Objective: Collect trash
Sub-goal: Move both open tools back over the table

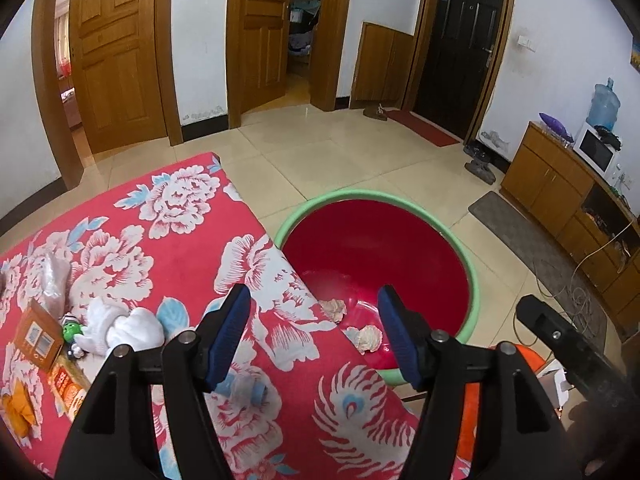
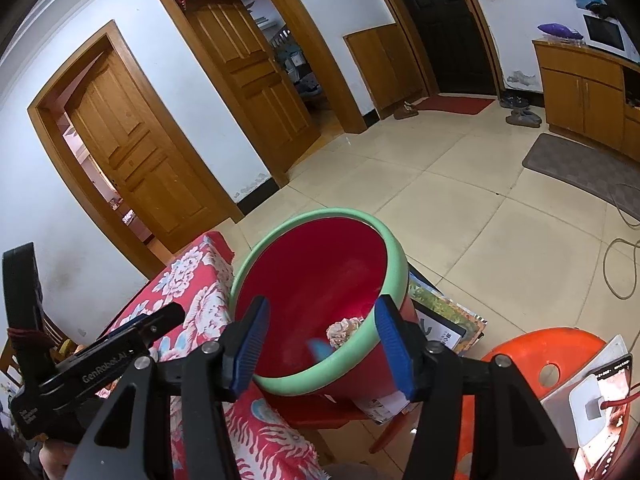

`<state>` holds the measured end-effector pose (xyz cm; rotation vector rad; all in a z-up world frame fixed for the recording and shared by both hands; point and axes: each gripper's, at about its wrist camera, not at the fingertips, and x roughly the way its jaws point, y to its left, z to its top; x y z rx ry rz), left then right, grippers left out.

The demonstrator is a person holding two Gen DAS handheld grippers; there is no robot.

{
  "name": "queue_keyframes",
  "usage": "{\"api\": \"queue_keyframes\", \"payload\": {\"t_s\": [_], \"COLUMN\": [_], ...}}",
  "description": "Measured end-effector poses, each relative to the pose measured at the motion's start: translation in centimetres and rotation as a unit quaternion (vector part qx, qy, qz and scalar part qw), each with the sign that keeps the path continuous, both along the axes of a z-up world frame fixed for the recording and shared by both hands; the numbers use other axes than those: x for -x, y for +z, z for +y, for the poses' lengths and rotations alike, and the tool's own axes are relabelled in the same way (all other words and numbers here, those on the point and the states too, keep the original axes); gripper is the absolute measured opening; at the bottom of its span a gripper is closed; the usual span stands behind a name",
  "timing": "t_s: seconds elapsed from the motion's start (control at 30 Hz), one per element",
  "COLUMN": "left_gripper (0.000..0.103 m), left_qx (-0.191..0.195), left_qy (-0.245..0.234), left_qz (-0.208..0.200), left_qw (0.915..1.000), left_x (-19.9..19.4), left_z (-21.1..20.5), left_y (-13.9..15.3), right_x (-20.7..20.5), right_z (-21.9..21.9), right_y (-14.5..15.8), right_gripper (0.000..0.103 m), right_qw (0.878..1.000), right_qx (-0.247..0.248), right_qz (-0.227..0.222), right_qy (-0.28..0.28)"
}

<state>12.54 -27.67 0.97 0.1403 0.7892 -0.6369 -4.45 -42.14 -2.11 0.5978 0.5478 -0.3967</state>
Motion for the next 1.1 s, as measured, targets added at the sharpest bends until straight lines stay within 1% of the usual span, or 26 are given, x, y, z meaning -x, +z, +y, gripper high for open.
{"api": "queue_keyframes", "payload": {"t_s": [0.2, 0.43, 0.7, 1.1], "left_gripper": [0.066, 0.066, 0.066, 0.066], "left_qx": [0.012, 0.024, 0.027, 0.034], "left_qy": [0.0, 0.012, 0.042, 0.092], "left_qz": [-0.003, -0.012, -0.02, -0.021], "left_qw": [0.9999, 0.9996, 0.9986, 0.995], "left_x": [1.2, 2.8, 4.1, 5.6], "left_z": [1.4, 4.0, 7.4, 12.7], "left_y": [1.2, 2.5, 3.6, 4.0], "right_x": [0.6, 0.8, 1.6, 2.2], "right_z": [1.0, 2.4, 4.6, 7.4], "right_y": [0.7, 2.1, 2.8, 3.8], "right_gripper": [0.061, 0.063, 0.064, 0.064], "right_qw": [1.0, 0.999, 0.998, 0.996], "right_qx": [0.003, 0.008, 0.011, 0.02], "right_qz": [-0.008, -0.02, -0.029, -0.031], "right_qy": [0.014, 0.032, 0.053, 0.083]}}
